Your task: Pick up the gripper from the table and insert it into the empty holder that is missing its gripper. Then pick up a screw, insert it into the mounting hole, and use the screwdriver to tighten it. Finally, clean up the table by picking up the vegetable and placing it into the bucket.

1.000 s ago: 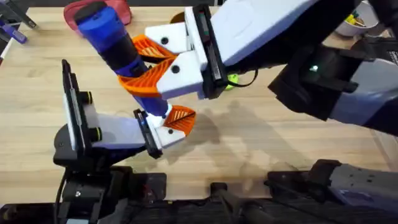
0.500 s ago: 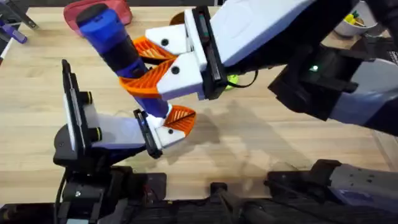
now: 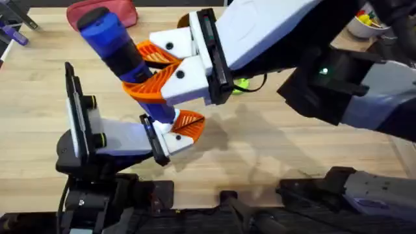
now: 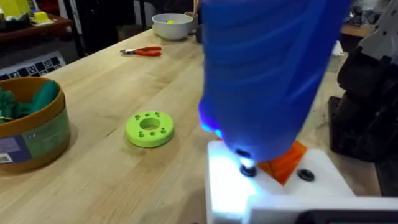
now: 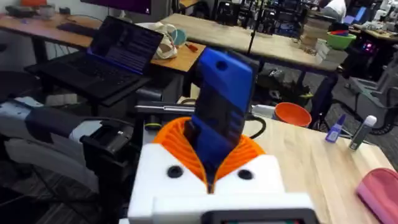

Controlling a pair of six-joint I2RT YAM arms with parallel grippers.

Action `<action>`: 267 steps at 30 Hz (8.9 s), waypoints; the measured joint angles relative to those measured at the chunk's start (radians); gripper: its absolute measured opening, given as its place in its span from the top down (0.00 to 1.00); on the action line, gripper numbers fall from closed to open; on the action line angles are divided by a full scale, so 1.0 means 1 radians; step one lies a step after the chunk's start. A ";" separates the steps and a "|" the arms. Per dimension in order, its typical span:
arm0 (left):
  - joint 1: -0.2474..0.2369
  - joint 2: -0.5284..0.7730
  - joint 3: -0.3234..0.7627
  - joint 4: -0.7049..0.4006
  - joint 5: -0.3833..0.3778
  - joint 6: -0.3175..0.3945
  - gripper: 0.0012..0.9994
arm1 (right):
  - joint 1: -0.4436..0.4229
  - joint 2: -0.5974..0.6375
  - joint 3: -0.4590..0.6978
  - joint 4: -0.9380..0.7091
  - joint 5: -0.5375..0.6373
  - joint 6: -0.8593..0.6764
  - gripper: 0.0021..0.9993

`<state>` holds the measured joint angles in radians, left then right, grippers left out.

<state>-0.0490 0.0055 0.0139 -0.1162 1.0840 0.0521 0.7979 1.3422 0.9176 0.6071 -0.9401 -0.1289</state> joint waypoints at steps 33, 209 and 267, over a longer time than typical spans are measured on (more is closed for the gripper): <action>0.000 0.000 0.000 0.000 0.000 0.000 0.98 | -0.108 0.003 0.350 -0.466 0.001 0.109 1.00; 0.095 0.544 0.835 -0.612 -0.601 -0.017 0.01 | -0.463 -0.558 0.140 -1.707 1.209 0.380 0.01; 0.010 1.843 1.233 -0.912 -1.032 -0.705 0.06 | -0.463 -0.558 0.140 -1.707 1.209 0.384 0.01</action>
<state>-0.0387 1.8484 1.2465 -1.0279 0.0521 -0.6525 0.3353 0.7845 1.0573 -1.1000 0.2691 0.2546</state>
